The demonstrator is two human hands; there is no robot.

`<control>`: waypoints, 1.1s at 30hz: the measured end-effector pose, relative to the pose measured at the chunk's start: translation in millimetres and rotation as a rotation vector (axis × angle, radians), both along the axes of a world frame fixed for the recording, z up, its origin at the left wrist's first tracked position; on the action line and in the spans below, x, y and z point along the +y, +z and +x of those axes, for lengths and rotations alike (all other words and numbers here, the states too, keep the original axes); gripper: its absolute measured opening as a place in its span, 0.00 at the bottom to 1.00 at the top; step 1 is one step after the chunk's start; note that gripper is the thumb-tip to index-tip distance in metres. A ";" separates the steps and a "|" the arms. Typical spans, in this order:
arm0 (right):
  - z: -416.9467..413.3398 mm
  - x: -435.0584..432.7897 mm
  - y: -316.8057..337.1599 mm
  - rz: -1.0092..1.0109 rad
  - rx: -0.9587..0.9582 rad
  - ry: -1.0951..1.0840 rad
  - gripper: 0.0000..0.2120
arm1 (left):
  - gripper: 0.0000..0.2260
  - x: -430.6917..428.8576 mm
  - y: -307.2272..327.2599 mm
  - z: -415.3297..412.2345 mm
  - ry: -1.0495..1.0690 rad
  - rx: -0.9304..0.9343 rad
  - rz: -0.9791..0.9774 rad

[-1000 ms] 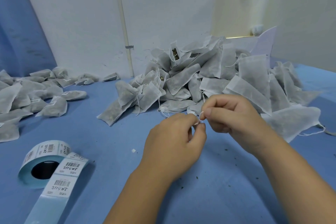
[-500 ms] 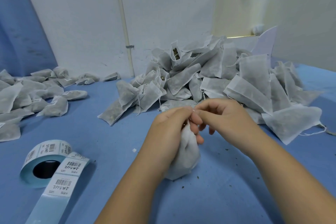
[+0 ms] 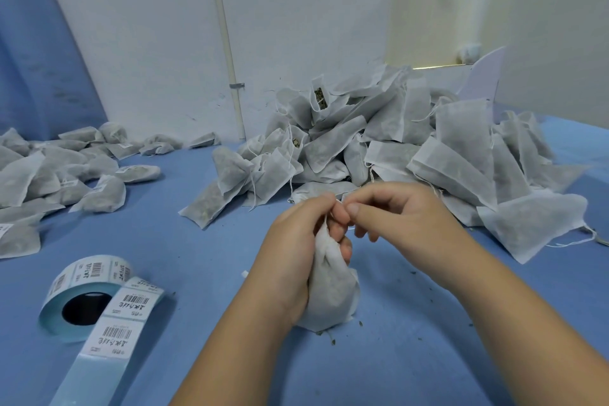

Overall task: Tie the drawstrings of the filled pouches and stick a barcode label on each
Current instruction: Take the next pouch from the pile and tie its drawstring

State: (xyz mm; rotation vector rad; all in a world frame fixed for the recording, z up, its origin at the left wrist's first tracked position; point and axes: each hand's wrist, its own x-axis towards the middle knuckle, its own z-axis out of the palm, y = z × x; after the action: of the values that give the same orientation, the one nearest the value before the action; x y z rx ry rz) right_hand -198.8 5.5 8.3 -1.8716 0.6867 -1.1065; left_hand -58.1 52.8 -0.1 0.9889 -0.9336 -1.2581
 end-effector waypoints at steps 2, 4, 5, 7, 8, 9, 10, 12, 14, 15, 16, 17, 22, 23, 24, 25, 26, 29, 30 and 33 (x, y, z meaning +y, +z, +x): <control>-0.5 0.4 0.6 0.008 0.017 0.020 0.08 | 0.12 0.7 -0.5 0.5 0.006 -0.102 -0.043; -1.6 0.9 1.7 -0.001 0.022 0.030 0.10 | 0.12 1.5 -0.7 1.6 0.017 -0.215 -0.074; -2.1 0.9 1.7 -0.005 0.028 0.036 0.11 | 0.12 1.8 -0.8 2.2 0.017 -0.251 -0.081; -2.4 0.6 0.8 -0.004 0.046 0.036 0.10 | 0.14 1.9 -1.0 3.2 0.004 -0.280 -0.080; -2.1 0.2 0.1 -0.004 0.060 0.024 0.09 | 0.16 1.9 -1.4 3.8 -0.003 -0.295 -0.076; -2.0 -0.4 -1.0 -0.009 0.076 0.007 0.08 | 0.17 2.1 -1.4 4.4 -0.009 -0.311 -0.073; -1.6 -0.5 -1.6 -0.015 0.089 -0.006 0.06 | 0.17 2.4 -1.5 5.1 -0.014 -0.323 -0.071; -0.8 0.4 -0.6 -0.010 0.099 -0.008 0.04 | 0.17 2.7 -1.2 6.8 -0.025 -0.331 -0.069; -1.7 0.2 0.0 -0.003 0.103 -0.015 0.08 | 0.16 2.7 -0.4 8.8 -0.026 -0.319 -0.058; -2.8 -0.2 0.4 -0.002 0.109 -0.024 0.10 | 0.15 2.5 -0.1 9.9 -0.020 -0.307 -0.049; -3.6 -0.4 1.1 -0.001 0.118 -0.036 0.09 | 0.14 2.4 0.0 11.1 -0.009 -0.298 -0.038; -4.3 -1.3 0.9 -0.001 0.132 -0.043 0.07 | 0.12 2.6 0.0 12.0 0.005 -0.294 -0.027; -4.5 -1.4 1.1 0.002 0.165 -0.071 0.04 | 0.12 3.1 -1.8 11.0 0.102 -0.320 0.004; -4.2 -0.8 1.4 0.003 0.166 -0.075 0.05 | 0.12 3.1 -1.8 10.6 0.120 -0.326 0.005; -3.8 -0.4 2.0 0.007 0.171 -0.082 0.06 | 0.11 3.1 -1.7 10.1 0.131 -0.329 0.008; -3.6 -0.2 1.8 0.007 0.186 -0.091 0.05 | 0.11 3.5 -1.7 9.9 0.136 -0.329 0.011; -3.1 0.1 1.3 0.005 0.204 -0.103 0.05 | 0.11 3.7 -1.5 9.6 0.134 -0.328 0.012; -1.3 0.3 -1.1 0.001 0.225 -0.128 0.06 | 0.12 5.3 -0.5 8.1 0.120 -0.319 -0.003; -0.4 0.2 -1.6 -0.004 0.215 -0.138 0.07 | 0.12 5.6 -0.1 7.4 0.129 -0.323 -0.012; 0.4 -0.9 -0.4 0.022 0.102 -0.146 0.05 | 0.14 5.5 0.0 5.8 0.170 -0.345 -0.050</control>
State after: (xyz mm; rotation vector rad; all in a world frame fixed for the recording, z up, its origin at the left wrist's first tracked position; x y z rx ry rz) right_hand -198.4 4.5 7.9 -1.8934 0.9028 -1.0958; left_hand -52.4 58.3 -0.1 1.2423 -1.1136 -0.9331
